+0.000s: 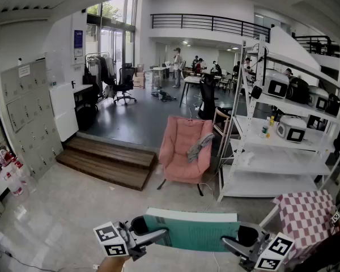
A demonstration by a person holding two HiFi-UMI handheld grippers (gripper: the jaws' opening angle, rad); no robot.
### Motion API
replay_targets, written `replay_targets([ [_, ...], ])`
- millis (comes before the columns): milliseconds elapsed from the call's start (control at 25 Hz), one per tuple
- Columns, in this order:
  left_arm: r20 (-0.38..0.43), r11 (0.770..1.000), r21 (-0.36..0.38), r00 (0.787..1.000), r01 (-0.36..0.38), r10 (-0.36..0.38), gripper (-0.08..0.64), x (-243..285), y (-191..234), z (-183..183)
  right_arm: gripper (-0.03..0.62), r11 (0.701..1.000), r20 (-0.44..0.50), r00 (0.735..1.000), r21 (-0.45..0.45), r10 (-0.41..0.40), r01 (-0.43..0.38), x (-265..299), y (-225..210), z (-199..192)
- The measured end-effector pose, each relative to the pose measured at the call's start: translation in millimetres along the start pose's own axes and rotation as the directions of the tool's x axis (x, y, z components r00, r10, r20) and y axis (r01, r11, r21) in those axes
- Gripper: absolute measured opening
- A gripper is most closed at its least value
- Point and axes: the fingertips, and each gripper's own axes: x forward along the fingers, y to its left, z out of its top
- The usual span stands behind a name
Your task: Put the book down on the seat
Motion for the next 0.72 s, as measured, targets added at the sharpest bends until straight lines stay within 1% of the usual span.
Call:
replay_targets([
  [440,-0.004,1.0,-0.012,1.0,0.028,-0.028,0.275,-13,39,1,0.187,0.999,-0.008,1.0,0.014,-0.029,0.029,37,-7,-8],
  [720,0.016,0.999,-0.02,0.999,0.045,-0.045,0.275,-4,59,-3,0.189,0.998,0.006,0.999,0.049,-0.038,0.037,46,-26,-13],
])
